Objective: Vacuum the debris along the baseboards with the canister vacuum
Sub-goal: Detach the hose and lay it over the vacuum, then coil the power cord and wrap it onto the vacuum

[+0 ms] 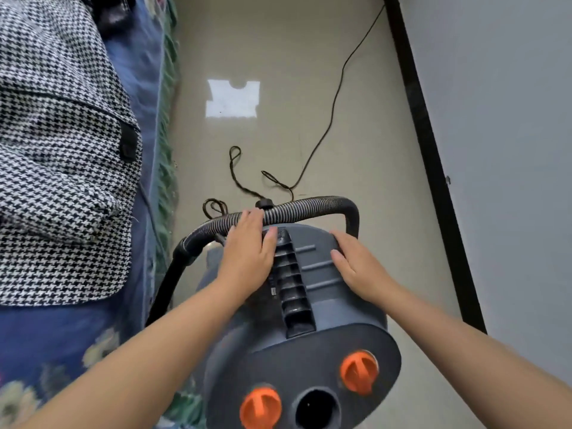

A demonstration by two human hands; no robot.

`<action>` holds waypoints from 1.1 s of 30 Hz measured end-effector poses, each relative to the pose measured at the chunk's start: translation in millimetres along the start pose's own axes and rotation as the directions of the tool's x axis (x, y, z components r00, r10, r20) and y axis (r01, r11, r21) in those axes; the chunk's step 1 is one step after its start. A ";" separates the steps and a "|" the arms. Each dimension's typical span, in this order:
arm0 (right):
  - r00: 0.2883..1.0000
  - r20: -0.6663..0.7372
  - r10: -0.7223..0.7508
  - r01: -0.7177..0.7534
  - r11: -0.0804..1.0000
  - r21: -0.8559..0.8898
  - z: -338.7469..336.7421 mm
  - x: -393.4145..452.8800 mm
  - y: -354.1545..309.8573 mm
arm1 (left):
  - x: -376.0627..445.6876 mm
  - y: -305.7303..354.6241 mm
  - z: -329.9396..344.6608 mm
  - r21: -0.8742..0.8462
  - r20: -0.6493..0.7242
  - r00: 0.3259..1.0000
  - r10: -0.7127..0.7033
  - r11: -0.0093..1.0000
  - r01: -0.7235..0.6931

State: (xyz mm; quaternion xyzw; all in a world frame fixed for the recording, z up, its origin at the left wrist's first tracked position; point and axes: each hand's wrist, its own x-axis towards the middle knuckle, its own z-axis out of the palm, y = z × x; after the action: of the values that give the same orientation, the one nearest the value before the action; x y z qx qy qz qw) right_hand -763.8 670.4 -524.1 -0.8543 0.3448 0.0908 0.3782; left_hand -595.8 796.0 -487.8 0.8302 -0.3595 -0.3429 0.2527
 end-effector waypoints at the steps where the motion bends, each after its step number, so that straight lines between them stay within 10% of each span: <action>1: 0.999 -0.006 0.035 -0.035 0.999 0.002 2.8 -11.1 5.8 | -11.5 10.4 7.8 0.020 0.011 1.000 0.011 1.000 -0.011; 8: 0.998 -0.012 0.069 -0.070 0.965 -0.252 -12.7 -65.2 44.5 | -41.5 58.0 53.5 0.575 -0.001 0.999 -0.047 0.818 0.039; 23: 0.906 -0.422 -0.021 -0.095 0.963 -0.252 -324.4 -161.6 212.8 | 22.4 380.9 206.7 0.633 -0.117 0.966 0.229 0.767 -0.106; 33: 0.893 -0.451 0.011 -0.166 0.938 -0.305 -454.2 -68.1 220.4 | 138.1 505.5 156.2 0.704 -0.206 0.916 0.345 0.702 -0.107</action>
State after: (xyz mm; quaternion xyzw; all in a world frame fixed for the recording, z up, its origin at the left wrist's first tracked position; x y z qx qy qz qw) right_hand -1007.5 278.9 -307.6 -0.8873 0.4402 -0.0309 0.1343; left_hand -857.3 352.3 -304.1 0.8574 -0.5138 -0.0131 0.0277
